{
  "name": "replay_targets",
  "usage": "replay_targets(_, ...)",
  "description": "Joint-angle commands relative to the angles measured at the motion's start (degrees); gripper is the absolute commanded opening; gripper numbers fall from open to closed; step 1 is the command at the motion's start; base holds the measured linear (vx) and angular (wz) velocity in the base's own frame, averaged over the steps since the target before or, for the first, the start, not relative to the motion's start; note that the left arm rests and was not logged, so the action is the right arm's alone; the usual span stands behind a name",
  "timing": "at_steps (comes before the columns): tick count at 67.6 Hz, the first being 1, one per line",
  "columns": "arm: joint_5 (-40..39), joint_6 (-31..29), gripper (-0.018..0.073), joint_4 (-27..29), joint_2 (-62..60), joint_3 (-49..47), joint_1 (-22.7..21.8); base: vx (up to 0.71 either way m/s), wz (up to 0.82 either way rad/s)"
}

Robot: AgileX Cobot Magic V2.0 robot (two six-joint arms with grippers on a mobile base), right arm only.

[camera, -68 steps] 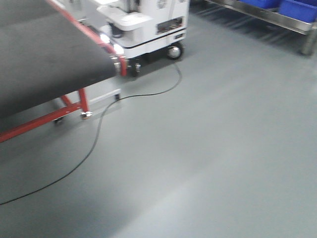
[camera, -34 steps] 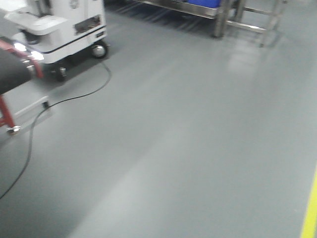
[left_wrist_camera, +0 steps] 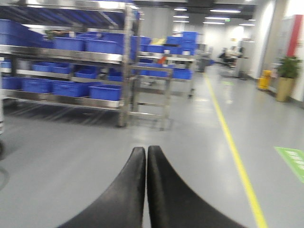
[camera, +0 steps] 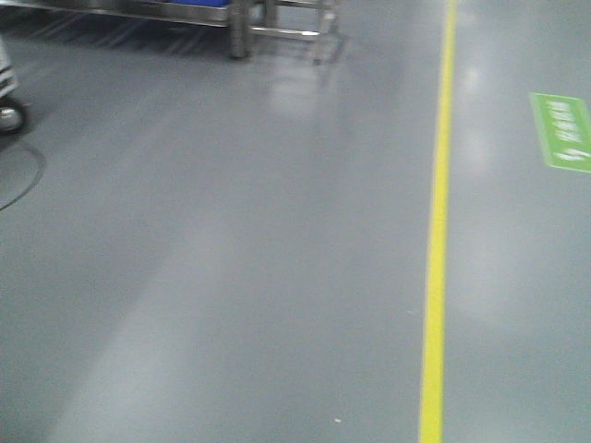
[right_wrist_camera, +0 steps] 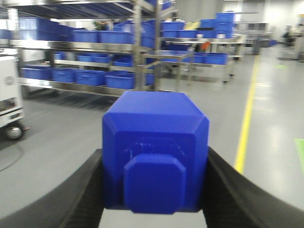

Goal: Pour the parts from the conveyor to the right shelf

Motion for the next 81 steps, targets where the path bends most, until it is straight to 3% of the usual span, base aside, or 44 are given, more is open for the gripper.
replay_targets(1, -4.5, -0.6, -0.0008, -0.2, 0.7, -1.5, -0.1, -0.12, -0.79)
replay_targets(39, -4.5, -0.6, -0.0008, -0.2, 0.7, -1.5, -0.2, -0.07, -0.71)
replay_targets(81, -4.5, -0.6, -0.0008, -0.2, 0.7, -1.5, -0.2, 0.17, -0.06)
